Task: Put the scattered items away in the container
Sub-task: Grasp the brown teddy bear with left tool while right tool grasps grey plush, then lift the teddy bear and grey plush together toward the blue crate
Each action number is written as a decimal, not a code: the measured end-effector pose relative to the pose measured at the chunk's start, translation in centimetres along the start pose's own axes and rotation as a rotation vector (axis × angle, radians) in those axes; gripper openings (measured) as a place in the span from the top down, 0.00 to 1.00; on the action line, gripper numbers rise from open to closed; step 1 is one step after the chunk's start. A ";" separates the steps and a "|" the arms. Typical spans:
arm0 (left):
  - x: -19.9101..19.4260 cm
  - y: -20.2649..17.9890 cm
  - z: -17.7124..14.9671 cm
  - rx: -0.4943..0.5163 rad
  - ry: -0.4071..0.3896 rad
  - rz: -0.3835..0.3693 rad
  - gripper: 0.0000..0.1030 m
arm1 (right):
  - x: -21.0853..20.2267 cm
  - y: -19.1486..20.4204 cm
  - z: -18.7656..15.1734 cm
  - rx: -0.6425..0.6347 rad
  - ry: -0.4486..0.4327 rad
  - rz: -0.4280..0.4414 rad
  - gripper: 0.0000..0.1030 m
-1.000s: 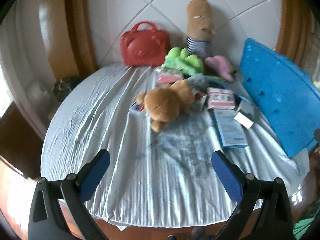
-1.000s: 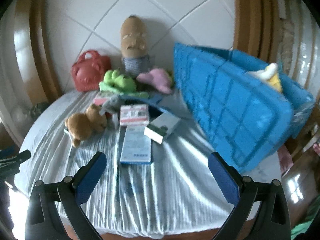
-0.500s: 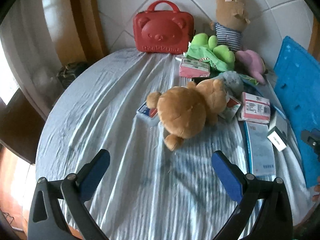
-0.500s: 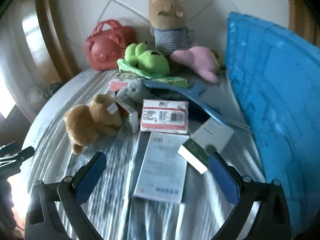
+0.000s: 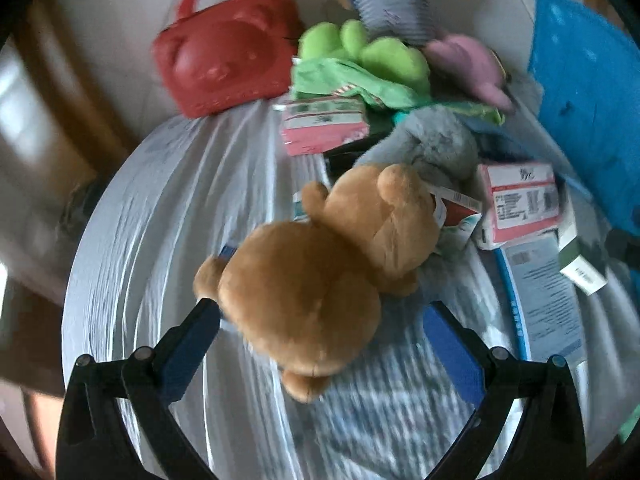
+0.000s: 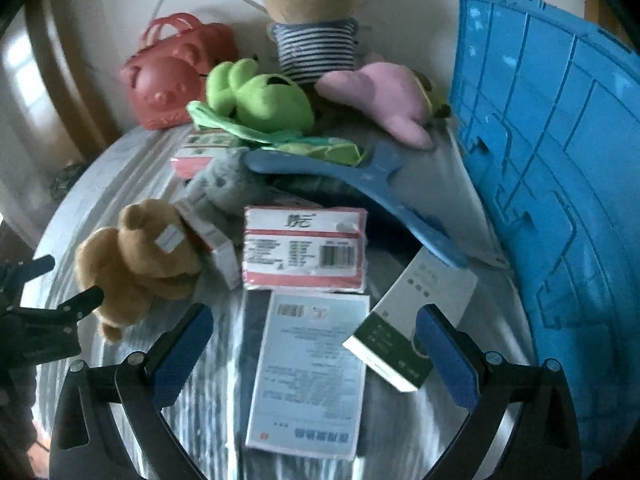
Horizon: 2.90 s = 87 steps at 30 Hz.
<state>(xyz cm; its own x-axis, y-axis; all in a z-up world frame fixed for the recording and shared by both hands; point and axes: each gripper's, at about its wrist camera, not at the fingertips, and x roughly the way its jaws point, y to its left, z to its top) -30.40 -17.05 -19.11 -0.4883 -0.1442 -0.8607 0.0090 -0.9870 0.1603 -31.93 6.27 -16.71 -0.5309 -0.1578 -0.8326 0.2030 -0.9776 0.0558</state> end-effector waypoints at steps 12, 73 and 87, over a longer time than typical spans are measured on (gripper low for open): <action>5.8 -1.4 3.0 0.170 0.043 -0.020 0.00 | 6.3 0.3 3.4 0.060 0.057 -0.031 0.00; 9.8 3.0 5.7 -0.093 0.075 -0.126 0.20 | 13.7 7.0 10.0 -0.103 0.092 0.263 0.57; -4.1 5.5 5.8 -0.129 -0.214 -0.147 0.30 | 0.2 8.4 11.3 -0.159 -0.168 0.242 0.59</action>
<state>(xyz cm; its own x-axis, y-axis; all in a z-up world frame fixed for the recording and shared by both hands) -33.39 -21.43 -11.86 -0.6657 0.0060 -0.7462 0.0281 -0.9991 -0.0332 -39.61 -3.55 -10.22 -0.5770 -0.4165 -0.7026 0.4586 -0.8770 0.1433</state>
